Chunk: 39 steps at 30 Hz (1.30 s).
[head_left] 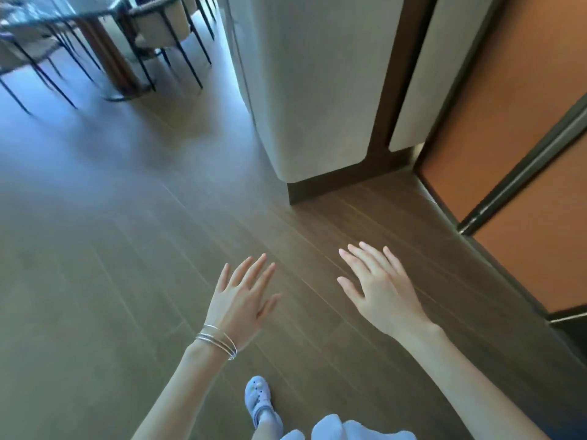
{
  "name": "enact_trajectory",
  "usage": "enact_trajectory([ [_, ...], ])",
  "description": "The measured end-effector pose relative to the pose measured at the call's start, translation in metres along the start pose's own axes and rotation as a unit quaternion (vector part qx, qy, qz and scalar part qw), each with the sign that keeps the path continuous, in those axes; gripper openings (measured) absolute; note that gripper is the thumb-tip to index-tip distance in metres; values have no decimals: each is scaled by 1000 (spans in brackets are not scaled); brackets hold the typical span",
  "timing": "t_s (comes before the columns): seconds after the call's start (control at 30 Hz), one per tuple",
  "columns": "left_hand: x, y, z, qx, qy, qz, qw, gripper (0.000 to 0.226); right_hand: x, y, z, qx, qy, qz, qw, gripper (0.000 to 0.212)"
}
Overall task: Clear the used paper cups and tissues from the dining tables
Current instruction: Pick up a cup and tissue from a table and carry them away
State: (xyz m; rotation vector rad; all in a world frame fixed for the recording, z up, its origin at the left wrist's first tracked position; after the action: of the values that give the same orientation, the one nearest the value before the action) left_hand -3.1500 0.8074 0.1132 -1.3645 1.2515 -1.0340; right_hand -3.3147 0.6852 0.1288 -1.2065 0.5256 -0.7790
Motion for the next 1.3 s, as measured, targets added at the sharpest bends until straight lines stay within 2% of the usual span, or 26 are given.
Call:
enact_trajectory([
  [0.2, -17, -47, 135, 8, -69, -38, 997, 58, 88, 10, 134, 6, -67, -33, 997, 48],
  [0.4, -8, -77, 233, 2, -113, -80, 990, 56, 152, 27, 228, 41, -117, -76, 989, 48],
  [0.67, 24, -72, 327, 8, -145, -77, 986, 59, 239, 88, 282, 7, -158, -21, 987, 48],
  [0.9, 93, -73, 437, 18, -210, -40, 977, 56, 373, 114, 315, 7, -191, 8, 982, 44],
  [1.0, 133, -93, 474, 16, -217, -52, 975, 55, 439, 111, 331, 10, -205, 19, 979, 44],
  [1.3, 223, -153, 578, 9, -229, -134, 964, 52, 593, 92, 389, 47, -242, -36, 968, 44],
])
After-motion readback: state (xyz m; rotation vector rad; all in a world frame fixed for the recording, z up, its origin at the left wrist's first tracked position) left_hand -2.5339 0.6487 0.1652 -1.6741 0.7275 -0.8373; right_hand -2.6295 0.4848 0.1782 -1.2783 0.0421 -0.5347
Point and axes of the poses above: each hand's wrist, its own x-axis towards the middle knuckle, its own y-axis out of the palm, z = x × y, the point moved 8 cm from there along x, towards the middle knuckle, and after that the axes turned 10 degrees about y, right-handed, at the moved point
